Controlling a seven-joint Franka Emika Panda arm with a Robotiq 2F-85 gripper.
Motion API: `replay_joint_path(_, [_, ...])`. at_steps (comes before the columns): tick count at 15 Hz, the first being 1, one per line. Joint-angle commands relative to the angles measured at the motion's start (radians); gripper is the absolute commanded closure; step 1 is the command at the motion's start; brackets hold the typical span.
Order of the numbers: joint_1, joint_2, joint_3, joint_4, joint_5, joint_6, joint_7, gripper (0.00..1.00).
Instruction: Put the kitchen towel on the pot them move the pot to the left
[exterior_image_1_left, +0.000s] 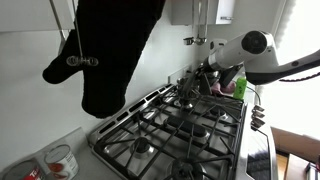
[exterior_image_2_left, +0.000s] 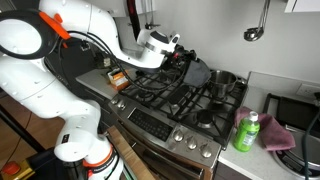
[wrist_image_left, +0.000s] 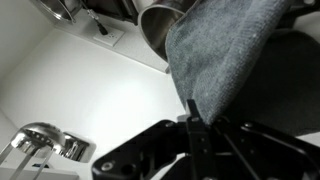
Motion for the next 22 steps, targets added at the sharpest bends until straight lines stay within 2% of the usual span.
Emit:
replay_joint_path(1, [-0.015,0.055,0.002,0.003,-0.057,0.022,0.032,0.99])
replay_joint_path(11, [-0.002,0.150,-0.016,-0.036,0.043,0.028,-0.075,0.99])
replay_joint_path(12, [-0.001,0.158,-0.016,-0.037,0.055,0.029,-0.090,0.96])
replay_joint_path(13, [0.000,0.165,-0.014,-0.038,0.072,0.026,-0.105,0.88])
replay_joint_path(14, [0.001,0.170,-0.014,-0.039,0.091,0.025,-0.123,0.71])
replay_joint_path(15, [0.004,0.174,-0.013,-0.041,0.120,0.022,-0.143,0.68])
replay_joint_path(17, [0.006,0.173,-0.013,-0.042,0.174,0.019,-0.181,0.55])
replay_joint_path(22, [0.010,0.161,-0.014,-0.042,0.313,0.009,-0.269,0.17])
